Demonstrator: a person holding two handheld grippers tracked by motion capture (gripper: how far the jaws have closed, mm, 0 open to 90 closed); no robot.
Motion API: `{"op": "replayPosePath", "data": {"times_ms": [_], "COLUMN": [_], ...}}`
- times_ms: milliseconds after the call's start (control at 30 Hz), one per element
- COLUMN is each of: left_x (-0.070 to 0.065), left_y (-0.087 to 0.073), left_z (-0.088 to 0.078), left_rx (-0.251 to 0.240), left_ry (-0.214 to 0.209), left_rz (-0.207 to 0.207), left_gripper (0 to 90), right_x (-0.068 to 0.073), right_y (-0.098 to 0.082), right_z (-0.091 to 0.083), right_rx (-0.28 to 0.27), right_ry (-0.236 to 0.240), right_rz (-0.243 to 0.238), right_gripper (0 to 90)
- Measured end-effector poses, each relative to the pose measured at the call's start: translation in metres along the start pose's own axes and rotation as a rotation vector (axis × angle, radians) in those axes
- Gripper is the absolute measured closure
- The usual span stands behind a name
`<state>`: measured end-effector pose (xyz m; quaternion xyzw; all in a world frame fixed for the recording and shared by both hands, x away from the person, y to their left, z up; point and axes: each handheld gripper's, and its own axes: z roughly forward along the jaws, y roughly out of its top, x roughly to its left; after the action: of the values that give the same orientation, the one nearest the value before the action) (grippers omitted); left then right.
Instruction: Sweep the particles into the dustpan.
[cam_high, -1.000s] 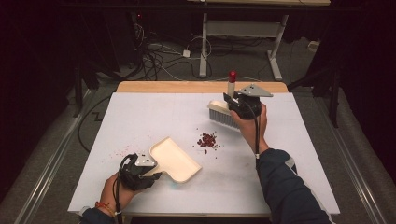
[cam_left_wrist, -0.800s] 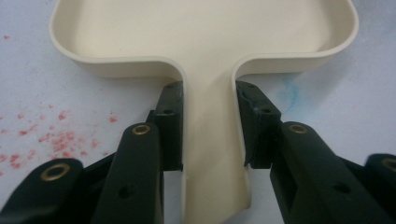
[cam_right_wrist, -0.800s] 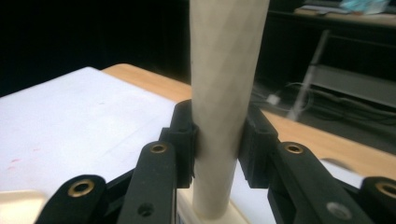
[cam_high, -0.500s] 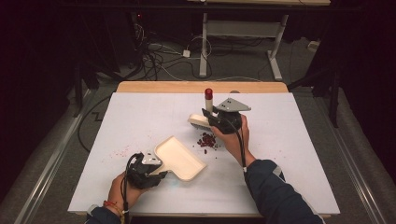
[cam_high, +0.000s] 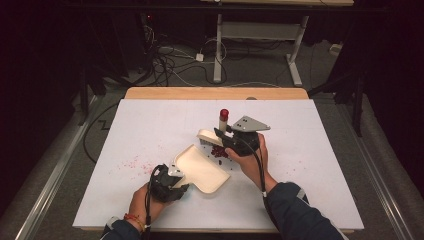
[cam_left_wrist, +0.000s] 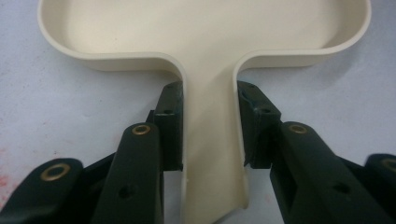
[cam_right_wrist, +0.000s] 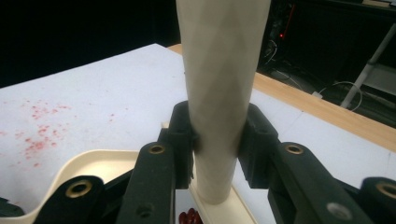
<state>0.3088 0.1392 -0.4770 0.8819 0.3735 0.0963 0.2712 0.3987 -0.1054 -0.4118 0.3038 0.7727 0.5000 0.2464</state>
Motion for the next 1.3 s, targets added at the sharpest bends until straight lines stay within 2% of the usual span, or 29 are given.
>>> {"op": "replayPosePath", "data": {"times_ms": [200,667,900,1100,1300], "left_x": [-0.001,-0.001,0.001,0.001,0.003], "left_y": [0.003,0.011,0.011,0.011,0.007], "left_z": [0.002,0.009,0.009,0.009,0.004], "left_rx": [-0.001,0.009,0.010,0.008,0.018], "left_ry": [-0.001,-0.008,-0.008,0.000,-0.017], "left_rz": [-0.008,-0.008,0.015,0.036,0.044], "left_gripper": [63.7,63.6,63.5,63.5,63.5], "right_x": [0.005,0.031,0.039,0.035,0.020], "right_y": [-0.001,-0.001,0.001,0.003,0.014], "right_z": [-0.006,-0.013,-0.013,-0.014,-0.035], "right_rx": [-0.004,-0.028,-0.040,-0.066,-0.123], "right_ry": [0.018,0.086,0.108,0.116,0.084], "right_rz": [0.012,0.011,-0.002,-0.008,-0.002], "right_gripper": [69.9,70.1,70.3,70.4,70.4]}}
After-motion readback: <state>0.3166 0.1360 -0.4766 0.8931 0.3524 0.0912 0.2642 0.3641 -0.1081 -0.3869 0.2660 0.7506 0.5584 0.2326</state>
